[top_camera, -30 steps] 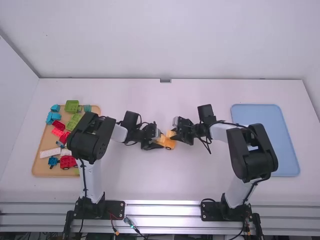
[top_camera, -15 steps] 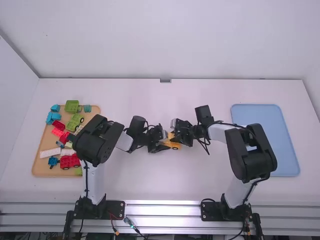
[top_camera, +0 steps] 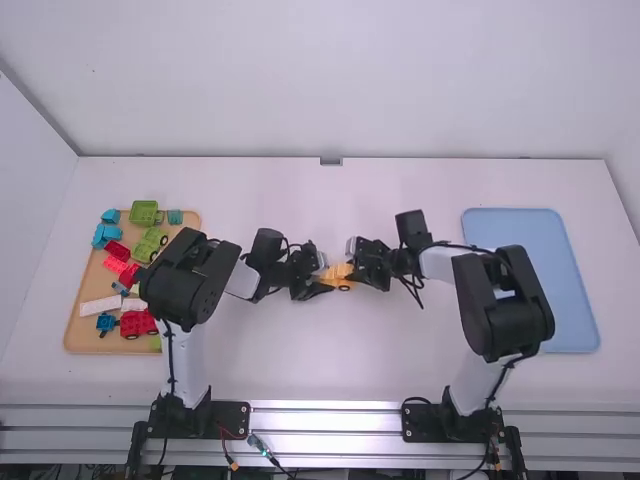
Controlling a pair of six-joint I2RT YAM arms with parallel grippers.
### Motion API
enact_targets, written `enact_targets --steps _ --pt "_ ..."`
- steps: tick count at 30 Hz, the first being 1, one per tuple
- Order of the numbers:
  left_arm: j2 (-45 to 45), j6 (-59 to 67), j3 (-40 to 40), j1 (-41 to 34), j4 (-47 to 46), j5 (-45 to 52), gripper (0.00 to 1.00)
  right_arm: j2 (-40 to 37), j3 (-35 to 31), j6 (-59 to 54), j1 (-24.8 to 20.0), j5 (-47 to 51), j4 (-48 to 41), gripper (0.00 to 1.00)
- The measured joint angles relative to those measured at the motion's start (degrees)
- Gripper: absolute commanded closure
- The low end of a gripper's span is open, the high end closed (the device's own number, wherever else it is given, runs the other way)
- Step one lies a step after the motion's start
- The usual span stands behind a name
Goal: Assemble lego blocks to make yellow taxi
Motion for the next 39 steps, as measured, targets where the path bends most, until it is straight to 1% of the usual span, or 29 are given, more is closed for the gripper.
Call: enact_targets --steps 3,7,9,13,20,25,39 --pt "0.00 0.04 0.00 0.02 0.00 0.00 0.56 2.27 0.00 -0.55 0.00 -0.26 2.10 0.93" --pt "-0.04 1.16 0.00 0.02 -0.79 0.44 0.56 2.47 0.00 -1.90 0.00 -0.94 2.25 0.93" --pt "-0.42 2.69 0.02 0.02 -2.69 1.40 0.60 2.47 0.00 -2.84 0.13 -0.90 2.25 0.92" --pt "-0.63 4.59 1.49 0.02 -7.02 3.02 0.60 2.47 0.00 -4.13 0.50 -0.70 2.14 0.92" --pt "-0.63 5.60 3.65 -0.04 -11.13 3.69 0.62 2.47 0.00 -4.92 0.48 -0.46 2.14 0.92" --pt "-0.66 5.53 3.96 -0.04 -11.30 2.95 0.62 2.47 0.00 -5.05 0.48 -0.46 2.10 0.92" --pt "-0.63 4.28 3.89 -1.55 -7.76 -1.95 0.62 2.47 0.00 -3.48 0.07 -0.37 2.43 0.92"
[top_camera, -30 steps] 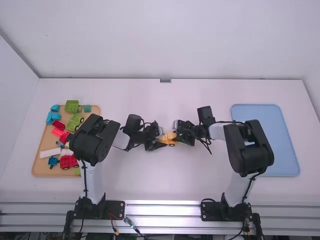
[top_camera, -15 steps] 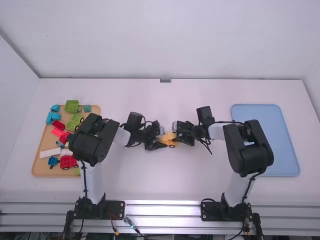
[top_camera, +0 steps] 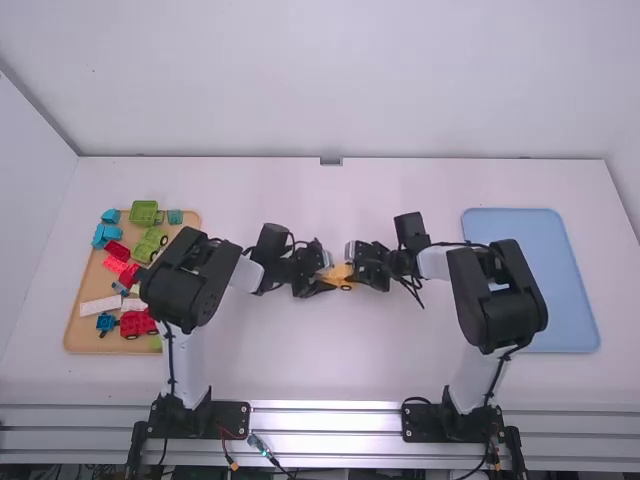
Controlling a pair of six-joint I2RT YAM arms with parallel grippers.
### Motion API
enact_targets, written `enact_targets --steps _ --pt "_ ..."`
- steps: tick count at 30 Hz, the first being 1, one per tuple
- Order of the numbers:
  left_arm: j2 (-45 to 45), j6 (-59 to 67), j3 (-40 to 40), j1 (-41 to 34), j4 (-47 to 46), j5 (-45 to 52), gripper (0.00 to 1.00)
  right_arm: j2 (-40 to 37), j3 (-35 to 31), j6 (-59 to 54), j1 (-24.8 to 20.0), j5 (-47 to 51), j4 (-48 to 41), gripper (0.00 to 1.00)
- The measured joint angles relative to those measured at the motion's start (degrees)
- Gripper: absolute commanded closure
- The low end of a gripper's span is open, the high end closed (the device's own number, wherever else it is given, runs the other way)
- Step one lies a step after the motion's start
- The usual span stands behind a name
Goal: Assemble lego blocks to make yellow taxi
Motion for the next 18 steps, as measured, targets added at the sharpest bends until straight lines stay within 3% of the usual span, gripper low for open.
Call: enact_targets --steps 10,18 --pt "0.00 -0.66 0.00 -0.74 0.33 -1.22 0.62 0.00 0.00 -0.09 -0.46 0.07 -0.24 0.92" --pt "0.00 -0.68 0.02 -0.74 0.35 -1.25 0.60 0.00 0.00 -0.24 -0.44 0.28 0.02 0.64"
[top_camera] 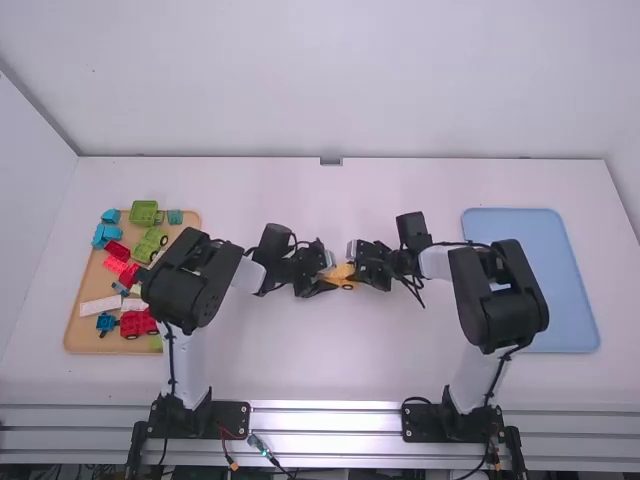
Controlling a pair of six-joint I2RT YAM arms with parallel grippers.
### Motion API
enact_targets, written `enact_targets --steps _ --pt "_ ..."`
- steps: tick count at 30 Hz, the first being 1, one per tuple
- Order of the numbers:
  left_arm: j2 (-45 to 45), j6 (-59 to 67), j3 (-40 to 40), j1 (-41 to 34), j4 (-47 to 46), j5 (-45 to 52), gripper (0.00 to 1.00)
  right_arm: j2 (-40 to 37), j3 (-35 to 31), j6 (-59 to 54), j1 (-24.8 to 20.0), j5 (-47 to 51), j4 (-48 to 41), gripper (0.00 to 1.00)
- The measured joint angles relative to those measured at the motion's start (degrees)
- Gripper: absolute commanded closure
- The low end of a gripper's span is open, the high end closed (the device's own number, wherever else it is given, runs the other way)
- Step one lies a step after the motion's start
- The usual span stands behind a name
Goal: Assemble lego blocks to make yellow taxi
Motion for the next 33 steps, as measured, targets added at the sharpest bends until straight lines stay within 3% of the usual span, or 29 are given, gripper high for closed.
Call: enact_targets --steps 11,15,19,23,33 --pt "0.00 0.00 0.00 -0.50 0.02 0.02 0.59 0.00 0.00 0.04 0.15 -0.09 0.33 0.45" --pt "0.00 -0.04 0.00 -0.55 0.04 0.02 0.59 0.00 0.00 0.07 0.09 -1.33 0.81 0.43" --pt "0.00 -0.02 0.00 -0.55 0.02 0.02 0.58 0.00 0.00 -0.04 -0.28 -2.58 0.76 0.50" --pt "0.00 0.00 0.00 -0.55 0.02 0.02 0.58 0.02 0.00 0.42 -0.15 -2.03 0.79 0.66" --pt "0.00 0.02 0.00 -0.55 0.00 0.02 0.58 0.00 0.44 1.68 0.52 -1.09 -0.42 0.69"
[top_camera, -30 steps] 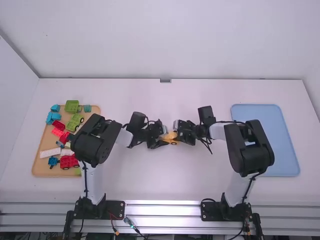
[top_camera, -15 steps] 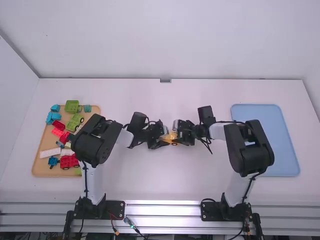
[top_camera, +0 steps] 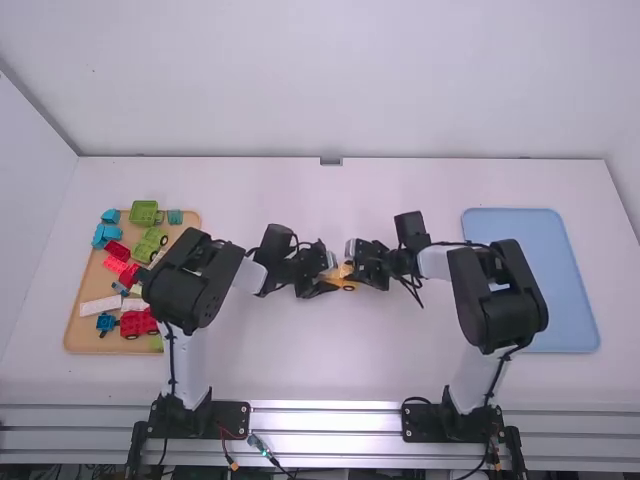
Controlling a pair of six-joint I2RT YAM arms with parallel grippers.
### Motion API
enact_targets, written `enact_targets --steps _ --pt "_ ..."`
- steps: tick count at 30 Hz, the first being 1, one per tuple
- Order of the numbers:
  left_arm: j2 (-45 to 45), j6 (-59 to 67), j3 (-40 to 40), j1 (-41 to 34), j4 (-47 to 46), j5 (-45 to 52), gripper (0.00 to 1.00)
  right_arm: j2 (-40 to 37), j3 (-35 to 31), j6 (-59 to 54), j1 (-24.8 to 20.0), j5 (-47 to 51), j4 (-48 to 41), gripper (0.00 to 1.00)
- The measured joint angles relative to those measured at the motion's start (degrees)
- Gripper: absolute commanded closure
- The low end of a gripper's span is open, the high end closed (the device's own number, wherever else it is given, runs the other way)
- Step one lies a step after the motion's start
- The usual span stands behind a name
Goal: Assemble lego blocks to make yellow taxi
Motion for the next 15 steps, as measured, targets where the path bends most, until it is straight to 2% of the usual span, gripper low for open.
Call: enact_targets --steps 8,15 --pt "0.00 0.22 0.00 -0.26 -0.15 0.37 0.57 0.02 2.99 -1.07 -0.76 -0.63 -9.14 0.69" --pt "0.00 0.24 0.00 -0.26 -0.13 0.39 0.57 0.02 3.10 -2.36 -0.81 -0.61 -9.53 0.68"
